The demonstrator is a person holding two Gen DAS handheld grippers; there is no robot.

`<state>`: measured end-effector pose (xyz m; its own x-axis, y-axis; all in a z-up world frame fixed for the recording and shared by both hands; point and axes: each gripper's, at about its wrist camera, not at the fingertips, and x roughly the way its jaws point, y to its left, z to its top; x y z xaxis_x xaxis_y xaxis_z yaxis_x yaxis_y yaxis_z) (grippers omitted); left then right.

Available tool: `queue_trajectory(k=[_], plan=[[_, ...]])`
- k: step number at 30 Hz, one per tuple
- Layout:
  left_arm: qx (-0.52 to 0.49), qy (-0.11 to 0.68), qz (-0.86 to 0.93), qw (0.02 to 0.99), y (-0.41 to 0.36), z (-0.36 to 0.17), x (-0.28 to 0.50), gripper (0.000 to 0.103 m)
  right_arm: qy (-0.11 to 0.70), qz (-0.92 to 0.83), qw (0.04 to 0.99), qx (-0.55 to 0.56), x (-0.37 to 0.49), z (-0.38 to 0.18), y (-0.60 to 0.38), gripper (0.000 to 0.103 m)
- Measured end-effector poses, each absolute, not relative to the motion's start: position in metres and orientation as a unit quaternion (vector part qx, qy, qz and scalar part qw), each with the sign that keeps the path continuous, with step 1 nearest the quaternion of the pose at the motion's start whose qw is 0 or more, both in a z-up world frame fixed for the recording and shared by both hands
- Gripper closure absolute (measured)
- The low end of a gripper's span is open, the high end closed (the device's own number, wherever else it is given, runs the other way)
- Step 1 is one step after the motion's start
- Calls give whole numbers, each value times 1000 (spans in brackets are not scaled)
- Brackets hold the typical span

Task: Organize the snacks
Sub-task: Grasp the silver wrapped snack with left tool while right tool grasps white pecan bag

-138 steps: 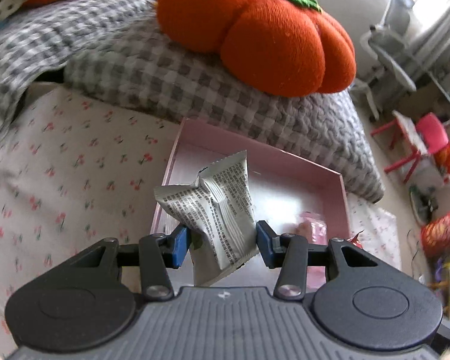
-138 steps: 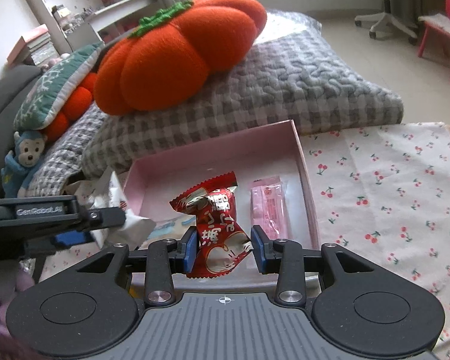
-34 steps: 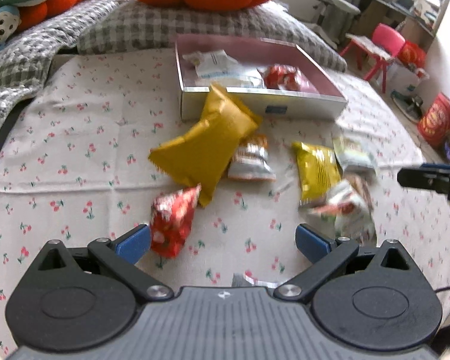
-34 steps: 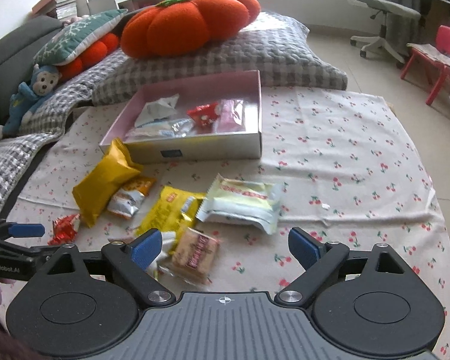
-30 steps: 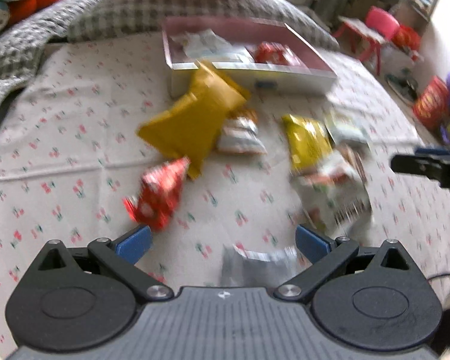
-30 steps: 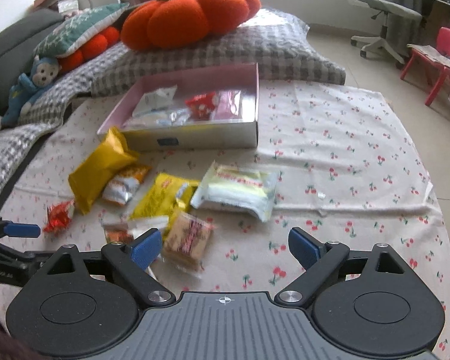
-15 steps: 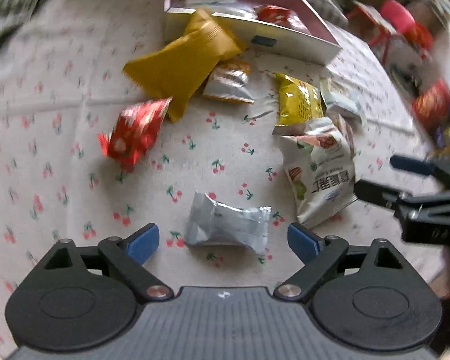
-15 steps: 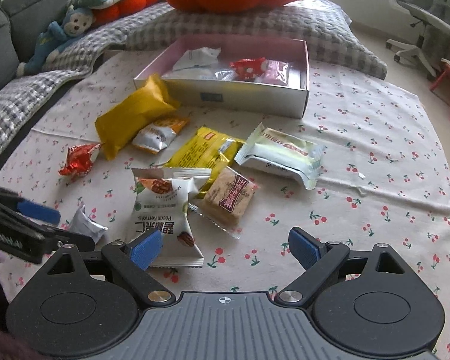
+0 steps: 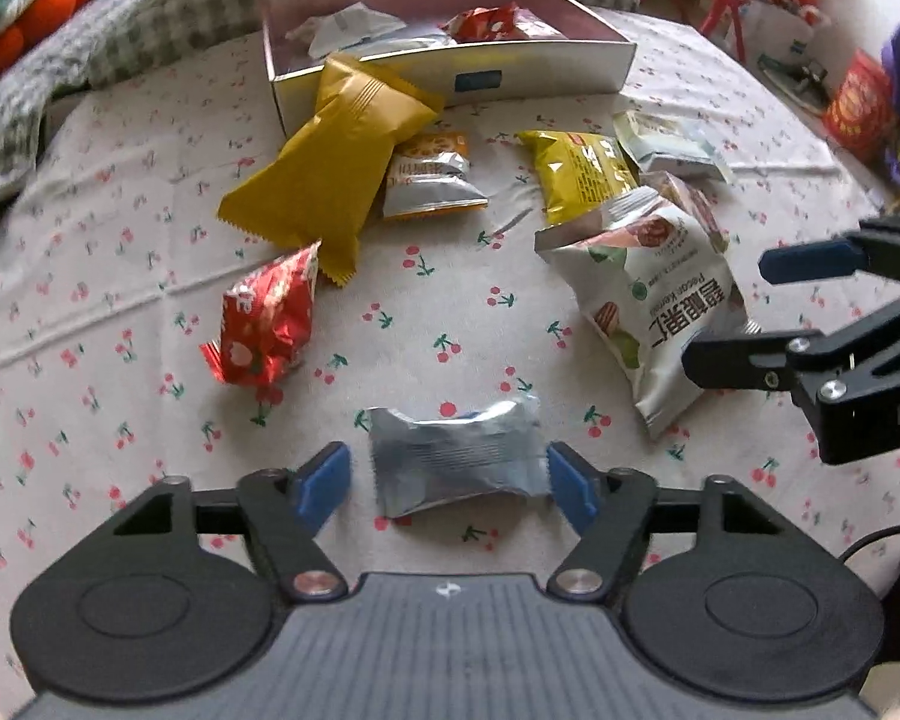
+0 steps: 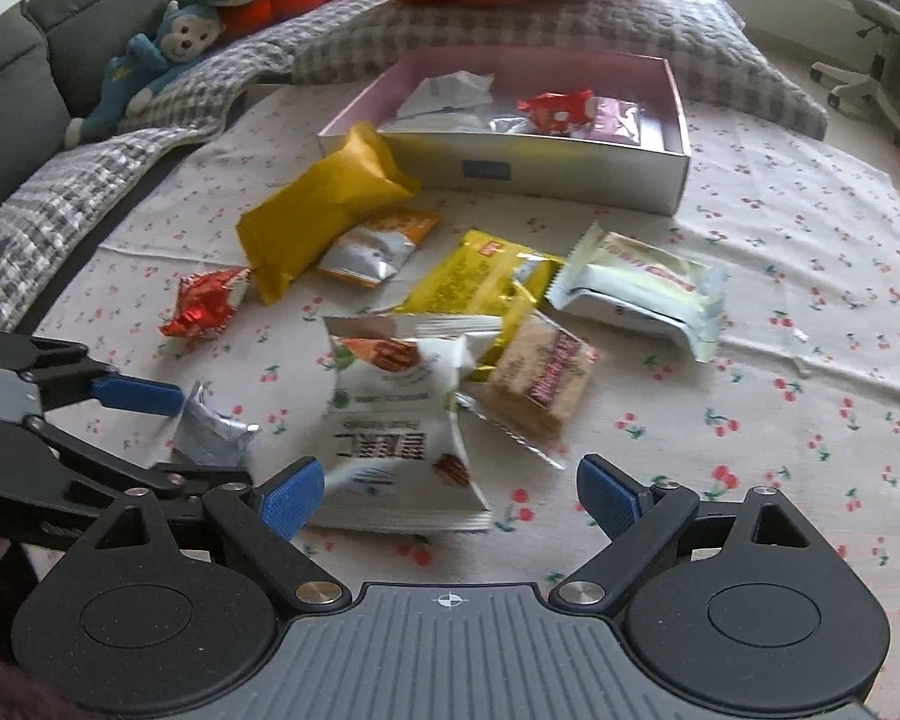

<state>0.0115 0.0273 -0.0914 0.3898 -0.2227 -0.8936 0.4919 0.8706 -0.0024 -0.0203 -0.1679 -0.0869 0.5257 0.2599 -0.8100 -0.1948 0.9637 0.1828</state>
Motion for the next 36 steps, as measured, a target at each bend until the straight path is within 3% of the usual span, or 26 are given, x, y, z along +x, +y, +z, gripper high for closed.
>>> queue_trajectory(k=[5, 13, 20, 28, 33, 36], plan=[[131, 507, -216, 824, 35, -88, 14, 58, 470, 134, 872, 43, -16, -88, -159, 10], [114, 511, -188, 831, 51, -85, 23, 62, 470, 136, 871, 31, -10, -92, -140, 13], [100, 513, -178, 834, 59, -84, 29, 65, 467, 146, 872, 2, -9, -97, -121, 25], [88, 518, -179, 832, 63, -85, 32, 63, 454, 145, 879, -14, -9, -101, -114, 26], [64, 523, -192, 828, 70, -85, 34, 52, 450, 138, 882, -10, -6, -100, -119, 44], [54, 528, -191, 826, 75, -85, 37, 48, 454, 138, 880, 10, -3, -97, -127, 50]])
